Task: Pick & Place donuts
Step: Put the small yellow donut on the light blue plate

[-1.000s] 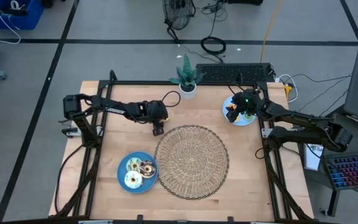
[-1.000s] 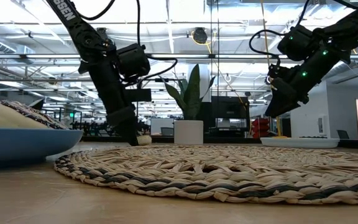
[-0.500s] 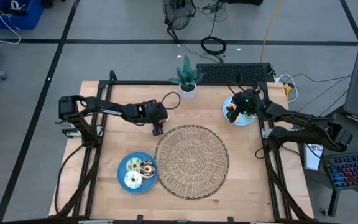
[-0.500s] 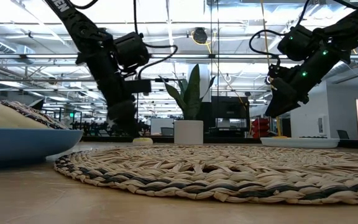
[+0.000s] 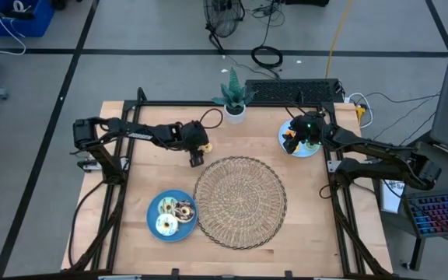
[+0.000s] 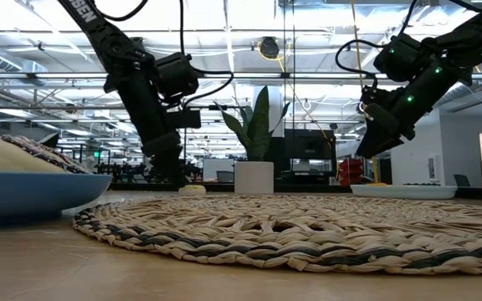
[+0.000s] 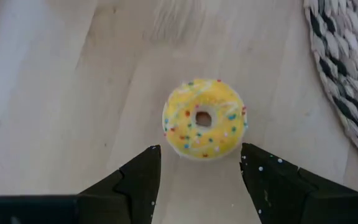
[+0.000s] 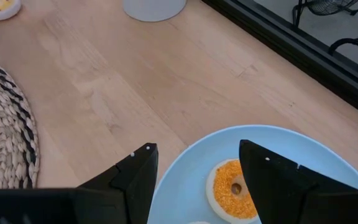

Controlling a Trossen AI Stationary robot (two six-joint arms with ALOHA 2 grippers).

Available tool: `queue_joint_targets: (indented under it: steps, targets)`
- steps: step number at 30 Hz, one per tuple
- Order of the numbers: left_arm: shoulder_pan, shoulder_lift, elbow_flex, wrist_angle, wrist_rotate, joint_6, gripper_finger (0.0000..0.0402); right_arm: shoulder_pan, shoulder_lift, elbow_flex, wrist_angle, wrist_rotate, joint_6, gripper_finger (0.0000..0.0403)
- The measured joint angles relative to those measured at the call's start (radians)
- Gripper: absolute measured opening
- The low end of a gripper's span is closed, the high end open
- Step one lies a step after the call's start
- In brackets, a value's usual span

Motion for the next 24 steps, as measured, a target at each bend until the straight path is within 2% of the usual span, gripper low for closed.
queue_joint_targets:
  steps: [10, 17, 24]
  targets:
    - [-0.004, 0.009, 0.000, 0.016, 0.036, -0.018, 0.0223, 0.000, 0.000, 0.000, 0.000, 0.000, -0.002, 0.0212]
    - [-0.008, 0.014, 0.000, 0.026, -0.006, -0.014, 0.0223, 0.000, 0.000, 0.000, 0.004, 0.001, -0.002, 0.0212]
    - [-0.005, 0.024, 0.000, 0.035, -0.001, -0.026, 0.0223, 0.000, 0.000, 0.000, 0.008, 0.001, -0.002, 0.0212]
